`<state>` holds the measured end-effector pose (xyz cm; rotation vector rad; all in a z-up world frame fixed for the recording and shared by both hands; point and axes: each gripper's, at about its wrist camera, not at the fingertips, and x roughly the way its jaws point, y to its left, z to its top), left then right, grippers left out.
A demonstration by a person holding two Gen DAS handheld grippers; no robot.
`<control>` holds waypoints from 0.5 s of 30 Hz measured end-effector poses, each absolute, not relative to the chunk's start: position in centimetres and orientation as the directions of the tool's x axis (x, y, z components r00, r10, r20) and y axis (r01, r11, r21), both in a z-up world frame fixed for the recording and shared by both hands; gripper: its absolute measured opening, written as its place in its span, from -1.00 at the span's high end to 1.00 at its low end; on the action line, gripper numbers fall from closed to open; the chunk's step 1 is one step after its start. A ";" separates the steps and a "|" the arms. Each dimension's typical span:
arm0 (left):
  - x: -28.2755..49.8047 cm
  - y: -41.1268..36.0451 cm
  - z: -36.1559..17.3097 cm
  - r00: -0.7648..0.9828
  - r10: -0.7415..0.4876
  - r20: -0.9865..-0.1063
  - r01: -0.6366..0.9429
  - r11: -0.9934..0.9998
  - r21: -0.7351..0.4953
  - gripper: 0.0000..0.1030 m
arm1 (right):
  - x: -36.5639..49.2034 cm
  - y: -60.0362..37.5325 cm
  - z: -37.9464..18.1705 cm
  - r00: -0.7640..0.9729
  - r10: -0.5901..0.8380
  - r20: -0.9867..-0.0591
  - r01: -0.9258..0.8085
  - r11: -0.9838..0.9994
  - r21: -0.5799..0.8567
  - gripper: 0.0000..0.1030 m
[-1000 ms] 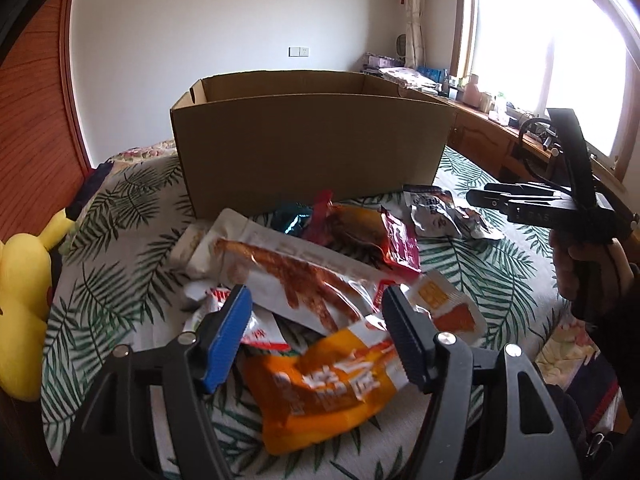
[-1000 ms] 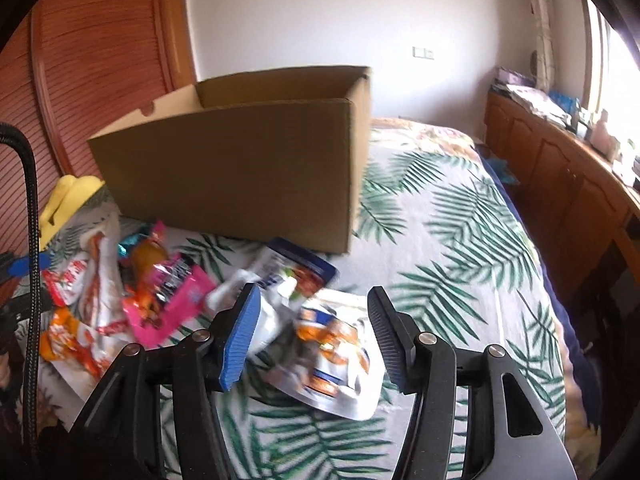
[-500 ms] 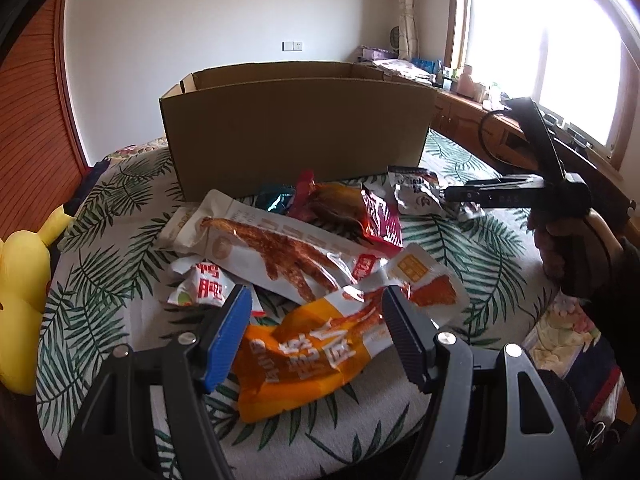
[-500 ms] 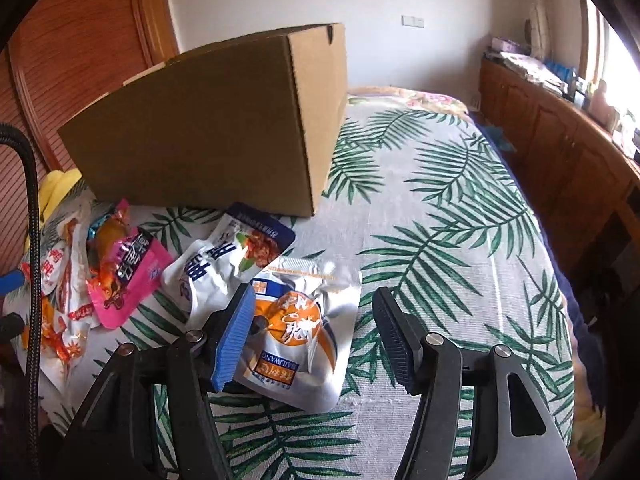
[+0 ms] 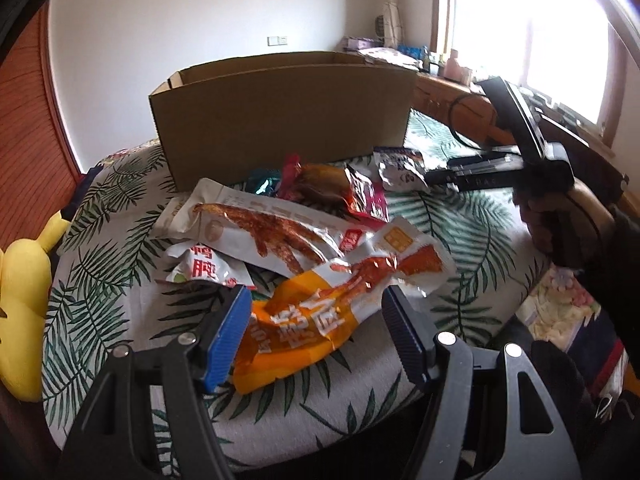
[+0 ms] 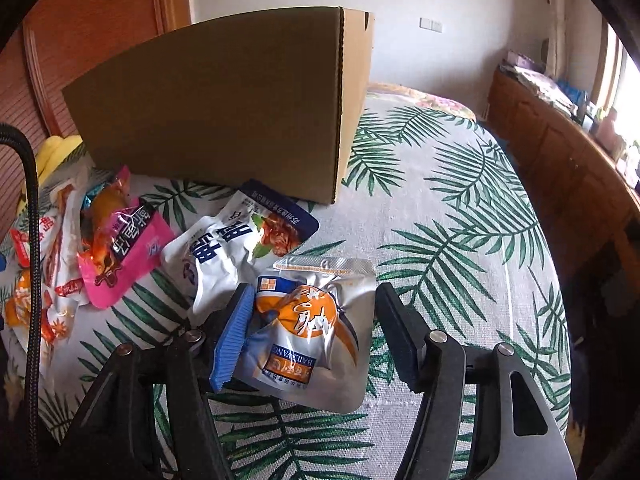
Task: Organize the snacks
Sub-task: 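Move both tools back over the snack pile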
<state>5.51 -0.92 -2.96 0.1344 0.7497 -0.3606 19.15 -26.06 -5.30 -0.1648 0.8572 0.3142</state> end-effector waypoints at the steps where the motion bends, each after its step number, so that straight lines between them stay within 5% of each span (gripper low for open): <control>1: 5.4 -1.0 -3.1 0.670 -0.270 -0.691 0.373 0.928 0.000 -0.32 | 19.1 -26.0 -5.3 0.612 0.206 -0.763 -0.337 0.942 -0.016 -0.25; 15: 7.3 -4.1 -4.5 0.623 -0.236 -0.746 0.446 0.890 0.091 -0.32 | 19.4 -26.2 -5.3 0.611 0.206 -0.765 -0.337 0.941 -0.016 -0.27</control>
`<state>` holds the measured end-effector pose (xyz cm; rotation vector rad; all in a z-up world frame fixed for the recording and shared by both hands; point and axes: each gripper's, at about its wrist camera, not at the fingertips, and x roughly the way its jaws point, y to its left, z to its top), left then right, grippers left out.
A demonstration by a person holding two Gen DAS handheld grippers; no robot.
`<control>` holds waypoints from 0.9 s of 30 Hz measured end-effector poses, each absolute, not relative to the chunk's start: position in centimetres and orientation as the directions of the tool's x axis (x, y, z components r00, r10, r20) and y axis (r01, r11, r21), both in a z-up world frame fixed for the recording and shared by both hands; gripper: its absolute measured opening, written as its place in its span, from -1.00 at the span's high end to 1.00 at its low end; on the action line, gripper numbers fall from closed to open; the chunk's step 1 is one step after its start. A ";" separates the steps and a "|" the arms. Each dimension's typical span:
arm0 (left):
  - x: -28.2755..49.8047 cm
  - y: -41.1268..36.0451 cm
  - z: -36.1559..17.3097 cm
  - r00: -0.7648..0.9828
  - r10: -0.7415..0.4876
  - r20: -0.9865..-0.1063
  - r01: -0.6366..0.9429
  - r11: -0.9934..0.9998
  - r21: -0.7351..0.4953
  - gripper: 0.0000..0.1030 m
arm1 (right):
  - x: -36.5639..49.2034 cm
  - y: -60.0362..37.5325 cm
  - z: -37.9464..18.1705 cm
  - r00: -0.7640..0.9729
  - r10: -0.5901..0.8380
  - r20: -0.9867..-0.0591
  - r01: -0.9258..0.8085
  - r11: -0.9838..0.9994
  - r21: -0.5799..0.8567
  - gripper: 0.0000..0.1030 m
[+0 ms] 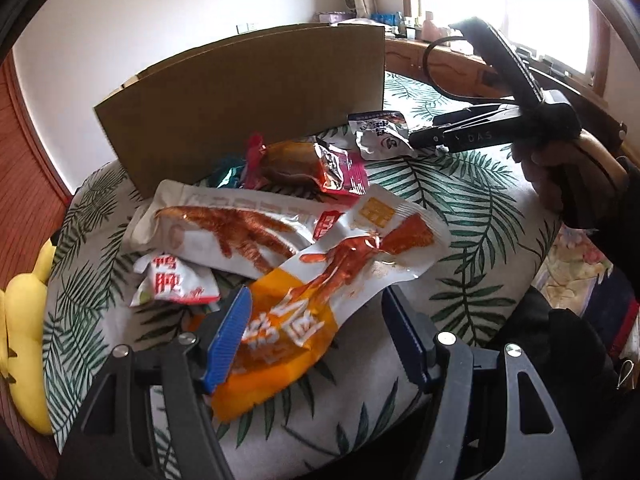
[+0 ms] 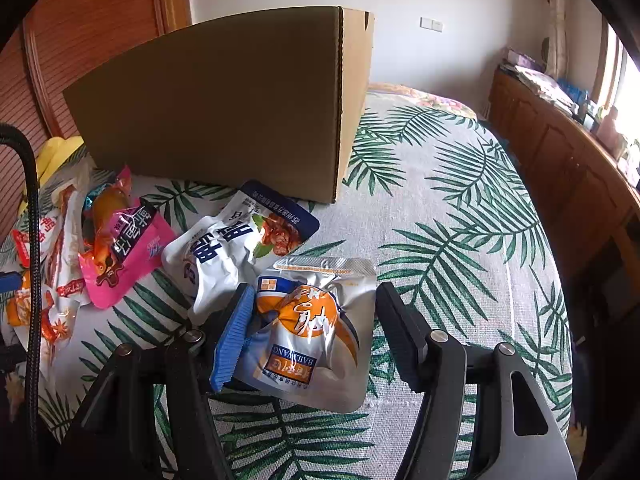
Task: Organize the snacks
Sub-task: 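Move both tools back over the snack pile, then grasp the orange spicy-strip pack with the left tool while the right tool grasps the white pouch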
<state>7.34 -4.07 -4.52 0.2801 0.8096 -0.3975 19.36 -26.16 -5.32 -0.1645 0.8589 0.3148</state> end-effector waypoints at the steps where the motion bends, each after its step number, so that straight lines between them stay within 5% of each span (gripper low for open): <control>1: 7.6 -4.3 -4.6 0.621 -0.229 -0.749 0.447 0.889 0.099 -0.32 | 19.4 -26.2 -5.3 0.611 0.206 -0.764 -0.337 0.941 -0.015 -0.27; 9: 8.5 -5.8 -4.9 0.616 -0.203 -0.761 0.459 0.878 0.136 -0.29 | 19.4 -26.1 -5.3 0.611 0.206 -0.764 -0.337 0.941 -0.016 -0.26; 14: 8.2 -6.6 -5.0 0.615 -0.214 -0.759 0.482 0.863 0.148 0.38 | 19.4 -26.1 -5.3 0.611 0.207 -0.764 -0.336 0.942 -0.015 -0.26; 27: 7.3 -5.4 -2.7 0.660 -0.271 -0.701 0.459 0.884 0.091 0.79 | 19.4 -26.2 -5.3 0.611 0.210 -0.763 -0.336 0.942 -0.011 -0.26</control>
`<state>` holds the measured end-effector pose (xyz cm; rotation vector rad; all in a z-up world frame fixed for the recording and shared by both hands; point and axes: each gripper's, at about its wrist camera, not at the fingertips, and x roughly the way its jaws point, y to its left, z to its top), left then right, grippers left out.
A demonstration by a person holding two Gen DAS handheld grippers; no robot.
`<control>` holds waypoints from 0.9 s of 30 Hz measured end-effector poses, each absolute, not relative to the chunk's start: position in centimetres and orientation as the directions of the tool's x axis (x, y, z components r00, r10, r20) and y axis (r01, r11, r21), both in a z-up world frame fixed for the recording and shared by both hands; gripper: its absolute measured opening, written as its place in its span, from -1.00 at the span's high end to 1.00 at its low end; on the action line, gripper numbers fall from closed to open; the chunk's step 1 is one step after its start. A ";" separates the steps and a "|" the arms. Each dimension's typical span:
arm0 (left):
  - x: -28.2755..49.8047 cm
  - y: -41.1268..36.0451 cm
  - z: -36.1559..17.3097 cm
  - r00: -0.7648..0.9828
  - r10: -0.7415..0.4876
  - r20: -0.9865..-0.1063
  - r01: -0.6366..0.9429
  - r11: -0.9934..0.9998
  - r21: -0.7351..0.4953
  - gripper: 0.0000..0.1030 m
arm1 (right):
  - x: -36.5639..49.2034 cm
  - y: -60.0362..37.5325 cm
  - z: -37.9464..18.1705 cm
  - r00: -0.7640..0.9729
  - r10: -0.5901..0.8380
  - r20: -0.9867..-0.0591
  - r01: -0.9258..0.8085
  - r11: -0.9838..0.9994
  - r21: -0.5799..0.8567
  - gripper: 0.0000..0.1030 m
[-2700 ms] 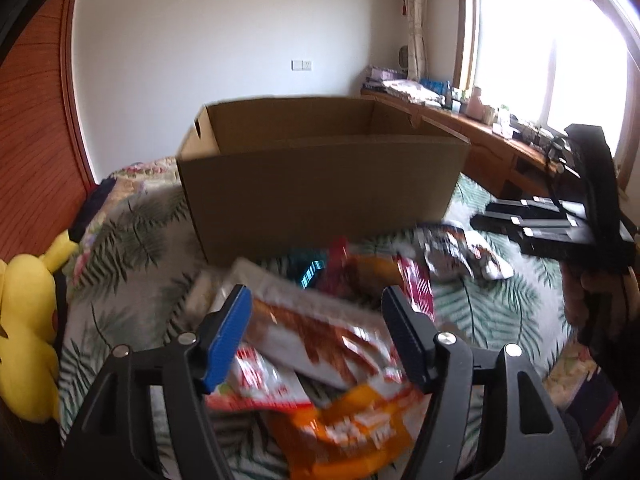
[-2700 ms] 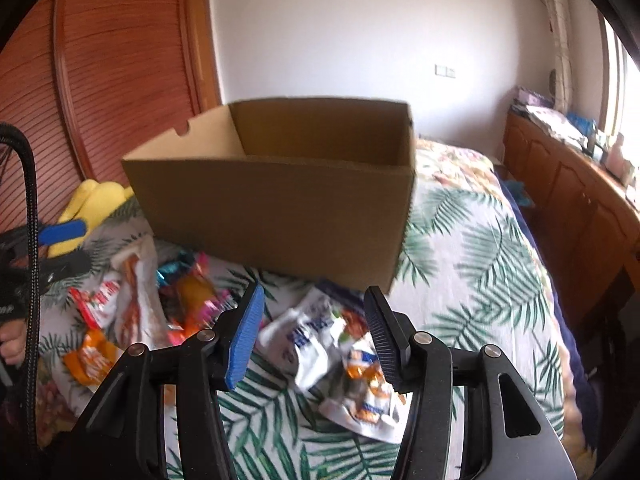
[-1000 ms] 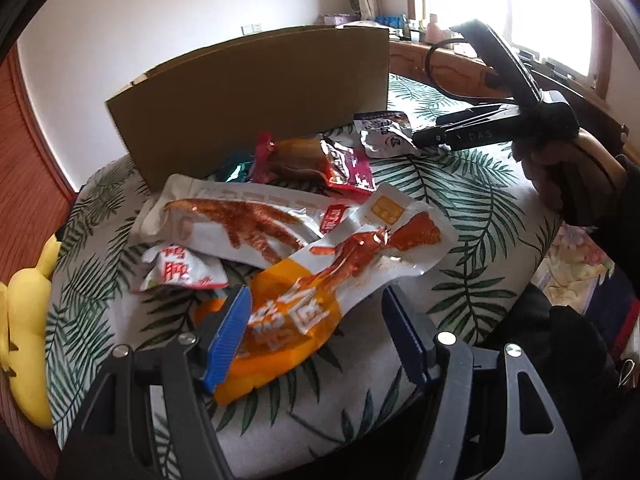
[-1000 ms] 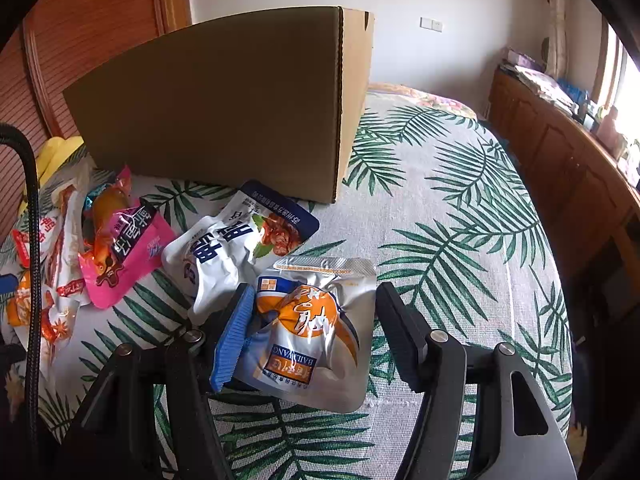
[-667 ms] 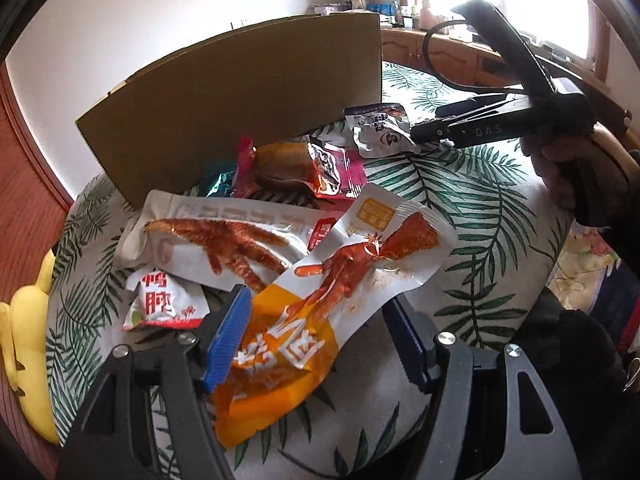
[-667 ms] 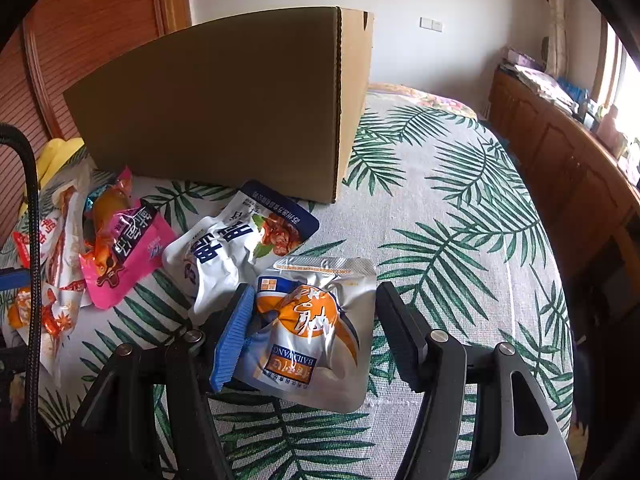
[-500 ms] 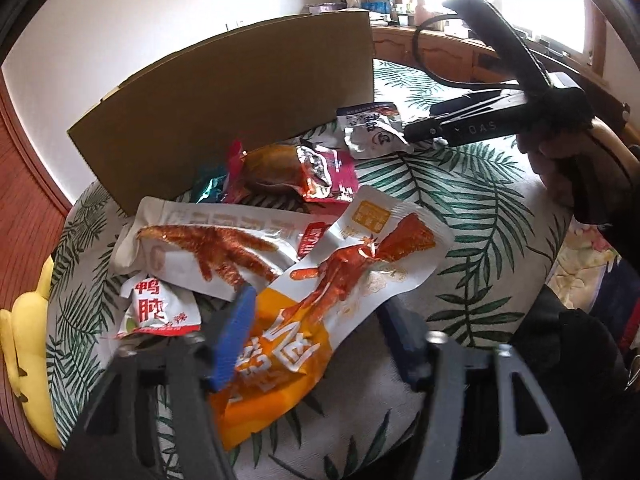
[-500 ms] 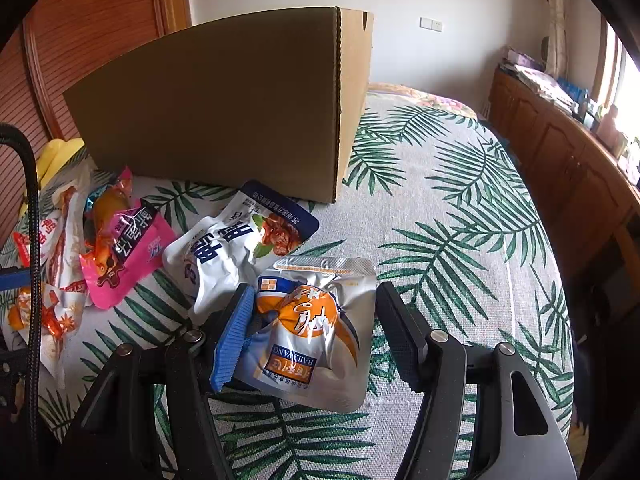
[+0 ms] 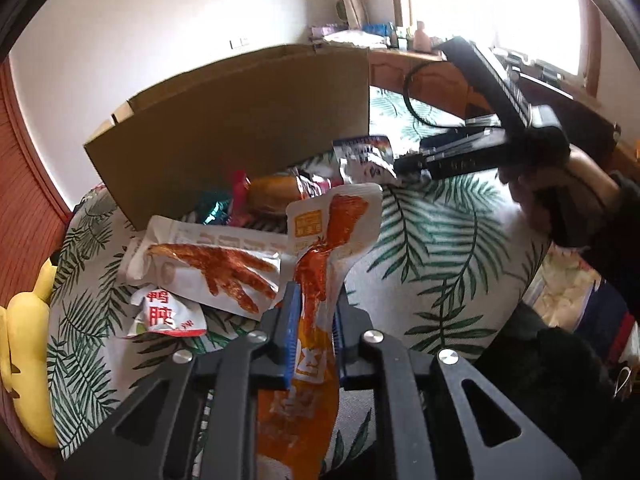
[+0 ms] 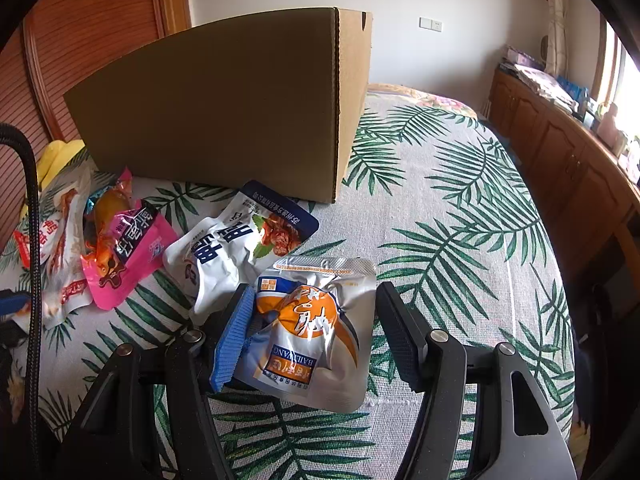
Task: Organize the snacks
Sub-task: 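Grasp the orange spicy-strip pack with the left tool while the right tool grasps the white pouch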
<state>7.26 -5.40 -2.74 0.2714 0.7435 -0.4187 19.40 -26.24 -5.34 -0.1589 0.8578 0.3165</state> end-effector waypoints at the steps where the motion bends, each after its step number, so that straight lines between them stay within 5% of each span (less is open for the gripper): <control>1: 7.2 -5.3 -2.5 0.665 -0.275 -0.695 0.456 0.886 0.085 0.80 | 19.4 -26.2 -5.4 0.611 0.210 -0.763 -0.336 0.942 -0.010 -0.26; 27: 8.0 -2.8 2.2 0.756 -0.342 -0.559 0.378 0.924 -0.054 0.79 | 18.2 -26.3 -5.2 0.601 0.202 -0.773 -0.358 0.933 -0.035 -0.20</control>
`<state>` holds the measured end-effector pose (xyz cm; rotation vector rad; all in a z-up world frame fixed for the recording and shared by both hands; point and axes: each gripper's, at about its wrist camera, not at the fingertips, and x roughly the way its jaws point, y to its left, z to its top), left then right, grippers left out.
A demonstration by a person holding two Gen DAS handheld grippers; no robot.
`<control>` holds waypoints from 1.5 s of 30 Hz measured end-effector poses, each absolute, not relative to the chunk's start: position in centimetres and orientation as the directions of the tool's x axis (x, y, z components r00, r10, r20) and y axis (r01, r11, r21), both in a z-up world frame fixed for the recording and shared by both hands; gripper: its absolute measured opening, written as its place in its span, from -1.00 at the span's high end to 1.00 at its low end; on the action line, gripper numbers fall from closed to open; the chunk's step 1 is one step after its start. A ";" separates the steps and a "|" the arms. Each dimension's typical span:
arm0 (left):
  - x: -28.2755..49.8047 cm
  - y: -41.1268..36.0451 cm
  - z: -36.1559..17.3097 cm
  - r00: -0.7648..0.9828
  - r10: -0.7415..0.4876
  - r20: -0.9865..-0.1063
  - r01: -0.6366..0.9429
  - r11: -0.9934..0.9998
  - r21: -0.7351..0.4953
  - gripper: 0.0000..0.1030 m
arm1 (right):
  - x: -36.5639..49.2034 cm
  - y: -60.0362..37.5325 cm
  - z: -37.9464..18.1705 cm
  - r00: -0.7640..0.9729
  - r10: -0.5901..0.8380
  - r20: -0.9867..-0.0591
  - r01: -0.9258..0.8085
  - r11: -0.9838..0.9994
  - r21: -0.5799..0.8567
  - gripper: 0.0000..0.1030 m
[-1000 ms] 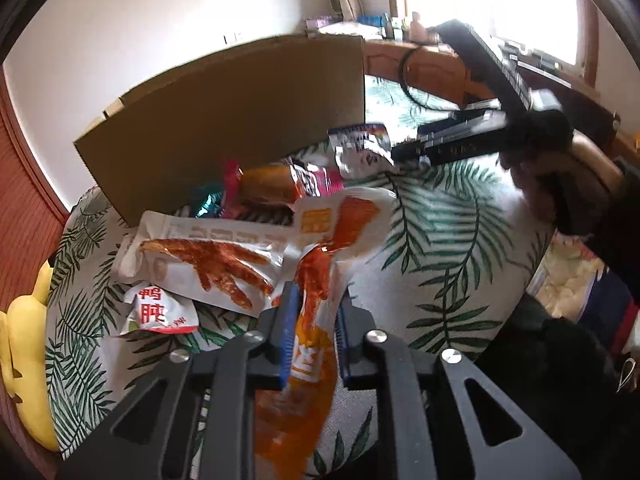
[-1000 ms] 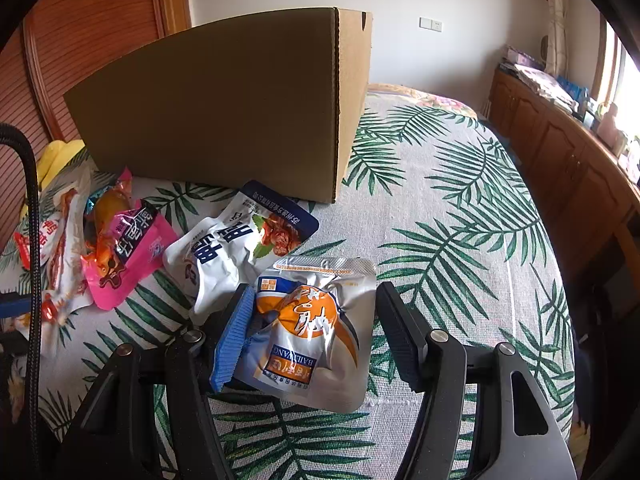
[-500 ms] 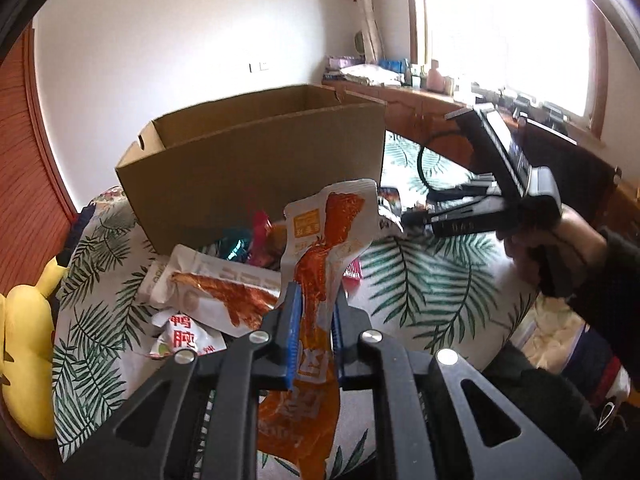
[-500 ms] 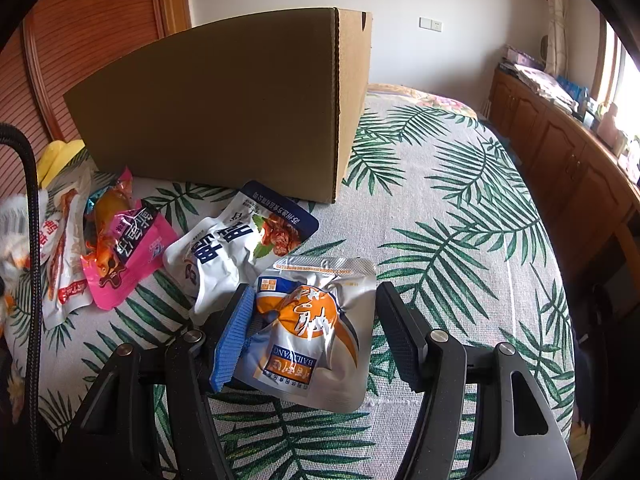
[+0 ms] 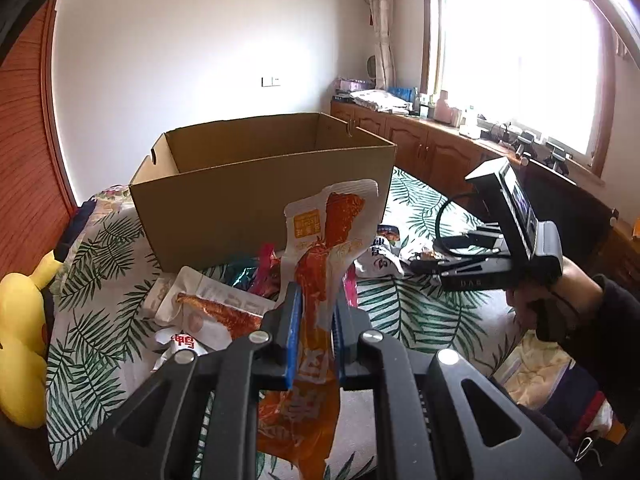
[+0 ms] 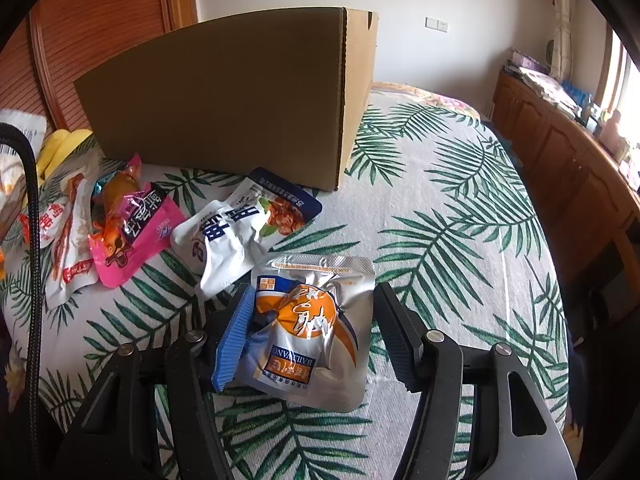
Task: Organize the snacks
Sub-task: 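Carry both packs over the box and open both tools to drop them inside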
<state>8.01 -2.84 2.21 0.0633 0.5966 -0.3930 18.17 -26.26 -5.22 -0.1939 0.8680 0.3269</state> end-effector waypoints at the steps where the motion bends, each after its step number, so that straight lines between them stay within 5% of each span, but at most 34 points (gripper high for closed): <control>1: 8.0 -2.8 2.2 0.756 -0.344 -0.557 0.378 0.924 -0.057 0.79 | 18.0 -26.3 -5.2 0.602 0.201 -0.773 -0.358 0.933 -0.036 -0.20; 45: 9.3 -2.5 8.1 0.827 -0.335 -0.451 0.351 0.935 -0.050 0.78 | 12.7 -24.1 4.5 0.724 0.353 -0.593 -0.432 0.902 0.010 -0.20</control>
